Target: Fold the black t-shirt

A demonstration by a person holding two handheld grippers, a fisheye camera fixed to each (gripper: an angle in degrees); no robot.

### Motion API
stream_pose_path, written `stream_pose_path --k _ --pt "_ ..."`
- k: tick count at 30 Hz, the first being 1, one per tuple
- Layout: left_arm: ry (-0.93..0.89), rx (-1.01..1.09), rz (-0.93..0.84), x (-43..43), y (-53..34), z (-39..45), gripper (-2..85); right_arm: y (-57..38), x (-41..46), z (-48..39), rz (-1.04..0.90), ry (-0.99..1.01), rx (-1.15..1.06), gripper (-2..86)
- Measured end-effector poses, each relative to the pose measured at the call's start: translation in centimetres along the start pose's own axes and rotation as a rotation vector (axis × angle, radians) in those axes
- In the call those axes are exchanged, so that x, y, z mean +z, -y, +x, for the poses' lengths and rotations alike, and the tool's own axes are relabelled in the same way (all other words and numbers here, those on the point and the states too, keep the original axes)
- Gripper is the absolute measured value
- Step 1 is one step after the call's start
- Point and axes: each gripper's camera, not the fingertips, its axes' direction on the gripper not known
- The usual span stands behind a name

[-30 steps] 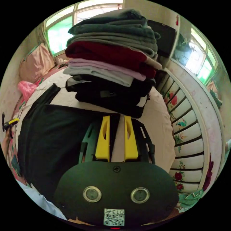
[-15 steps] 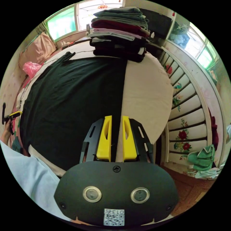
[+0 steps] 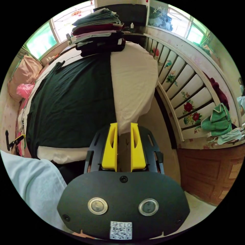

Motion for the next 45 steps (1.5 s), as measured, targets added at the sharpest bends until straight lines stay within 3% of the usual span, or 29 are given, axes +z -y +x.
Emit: stream_pose_path --k 5,14,25,31,35,37,42,45 --pt "-0.314 -0.026 -0.058 1.7 -5.0 -4.6 11.1 -2.1 1.6 1.0 -0.042 0.114 0.042 11.2" --pt "-0.559 -0.070 -0.134 6.0 -9.1 -10.3 13.8 -4.4 4.6 5.0 -0.095 0.335 0.229 5.4" --pt "-0.632 -0.095 -0.155 9.3 -9.1 -15.4 16.7 -4.1 2.7 4.2 -0.083 0.200 0.039 1.2" --pt "-0.702 0.080 -0.261 8.9 -7.2 -15.1 2.3 -3.8 2.1 3.9 -0.088 0.185 0.009 0.9" --pt "-0.830 0.167 -0.059 1.0 -7.2 -17.4 1.0 -4.2 -1.0 4.3 0.055 0.253 -0.054 0.7" --pt "-0.841 0.145 -0.048 0.7 -7.6 -18.1 0.8 -4.5 -0.4 5.0 0.028 0.248 -0.022 0.7" --pt "-0.874 -0.056 -0.259 8.6 -8.8 -19.7 0.5 -4.6 4.6 4.8 -0.152 0.184 0.022 0.7" --pt "-0.858 -0.075 -0.244 8.5 -9.1 -20.3 0.4 -4.3 3.8 4.3 -0.110 0.161 0.021 0.7"
